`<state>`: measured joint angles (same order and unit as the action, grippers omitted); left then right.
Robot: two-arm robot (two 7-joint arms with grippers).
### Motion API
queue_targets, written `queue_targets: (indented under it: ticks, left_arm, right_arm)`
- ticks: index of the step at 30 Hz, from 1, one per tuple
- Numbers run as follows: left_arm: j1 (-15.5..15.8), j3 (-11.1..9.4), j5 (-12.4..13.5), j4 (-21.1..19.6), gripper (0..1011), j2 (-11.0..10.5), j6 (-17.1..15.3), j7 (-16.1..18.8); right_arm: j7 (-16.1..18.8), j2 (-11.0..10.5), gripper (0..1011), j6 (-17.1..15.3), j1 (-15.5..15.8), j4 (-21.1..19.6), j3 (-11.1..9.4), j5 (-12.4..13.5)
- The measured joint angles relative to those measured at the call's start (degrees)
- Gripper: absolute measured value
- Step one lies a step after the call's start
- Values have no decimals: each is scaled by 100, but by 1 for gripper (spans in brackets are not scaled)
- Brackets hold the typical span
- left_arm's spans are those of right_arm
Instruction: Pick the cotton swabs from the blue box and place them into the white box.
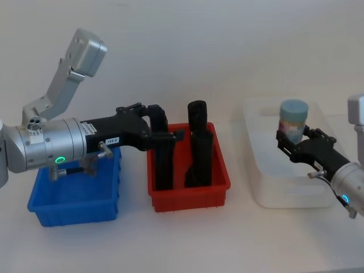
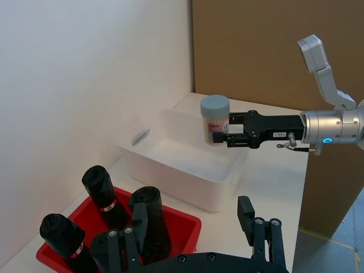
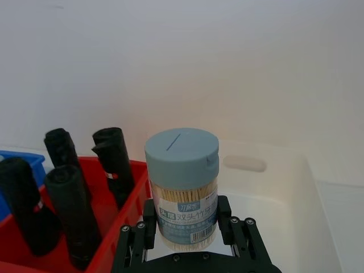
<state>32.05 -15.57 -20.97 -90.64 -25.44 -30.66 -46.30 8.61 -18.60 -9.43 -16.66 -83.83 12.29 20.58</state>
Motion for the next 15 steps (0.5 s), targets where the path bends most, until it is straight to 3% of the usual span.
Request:
queue_targets:
  ticks: [15]
  left_arm:
    - [0, 0, 0, 0, 1004, 0, 0, 0]
  right_arm:
    - [-240, 24, 630, -391, -127, 322, -46, -36]
